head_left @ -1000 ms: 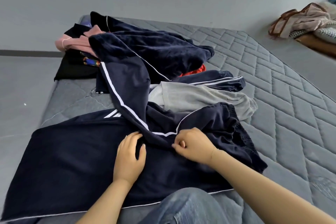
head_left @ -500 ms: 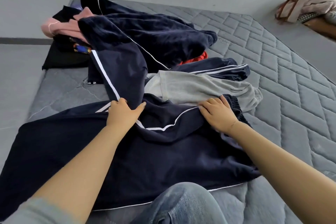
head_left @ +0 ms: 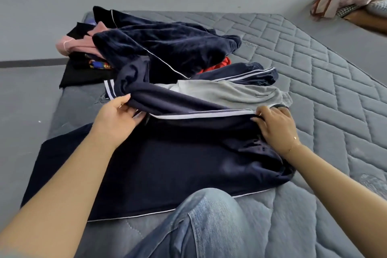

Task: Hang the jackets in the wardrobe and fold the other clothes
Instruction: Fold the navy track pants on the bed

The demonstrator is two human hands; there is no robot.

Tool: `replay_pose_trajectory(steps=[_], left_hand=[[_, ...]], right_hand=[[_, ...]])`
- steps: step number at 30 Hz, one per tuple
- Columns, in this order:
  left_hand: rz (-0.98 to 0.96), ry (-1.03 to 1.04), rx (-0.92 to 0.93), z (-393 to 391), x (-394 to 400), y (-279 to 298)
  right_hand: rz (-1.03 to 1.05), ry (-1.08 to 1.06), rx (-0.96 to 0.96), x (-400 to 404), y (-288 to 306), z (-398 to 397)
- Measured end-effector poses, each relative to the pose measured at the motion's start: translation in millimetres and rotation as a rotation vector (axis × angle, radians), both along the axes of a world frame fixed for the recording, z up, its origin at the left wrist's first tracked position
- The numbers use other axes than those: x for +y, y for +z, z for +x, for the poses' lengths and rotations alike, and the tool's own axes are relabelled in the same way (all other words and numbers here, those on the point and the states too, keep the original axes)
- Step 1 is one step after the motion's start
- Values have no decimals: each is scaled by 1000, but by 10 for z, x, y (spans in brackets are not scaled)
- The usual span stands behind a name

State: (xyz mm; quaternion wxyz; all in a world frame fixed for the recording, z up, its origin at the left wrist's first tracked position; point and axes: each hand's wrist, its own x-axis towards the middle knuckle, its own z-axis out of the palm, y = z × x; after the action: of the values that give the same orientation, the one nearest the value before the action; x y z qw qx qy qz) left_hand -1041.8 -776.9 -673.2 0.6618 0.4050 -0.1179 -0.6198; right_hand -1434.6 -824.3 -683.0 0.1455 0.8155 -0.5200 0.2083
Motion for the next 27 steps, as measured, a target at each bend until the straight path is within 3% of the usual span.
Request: replay_pose_trajectory(steps=[3, 5, 11, 14, 18, 20, 24, 27], left_hand=[[-139, 95, 209, -103, 241, 97], [-118, 109, 295, -207, 484, -45], [247, 92, 307, -249, 1172, -698], [307, 141, 231, -205, 1169, -678], [263, 192, 295, -120, 1076, -545], [211, 220, 298, -61, 1021, -499], [139, 157, 213, -12, 957, -431], [0, 220, 233, 112, 812, -396]], right_hand=[[-177, -14, -151, 127, 91, -21], [-141, -33, -164, 361, -24, -83], [381, -99, -71, 1149, -596, -223], [478, -283, -459, 1126, -519, -166], [616, -636, -1369, 835, -390, -83], [737, -737, -1651, 661, -291, -17], [860, -822, -1510, 336, -207, -8], [837, -690, -1542, 158, -91, -112]])
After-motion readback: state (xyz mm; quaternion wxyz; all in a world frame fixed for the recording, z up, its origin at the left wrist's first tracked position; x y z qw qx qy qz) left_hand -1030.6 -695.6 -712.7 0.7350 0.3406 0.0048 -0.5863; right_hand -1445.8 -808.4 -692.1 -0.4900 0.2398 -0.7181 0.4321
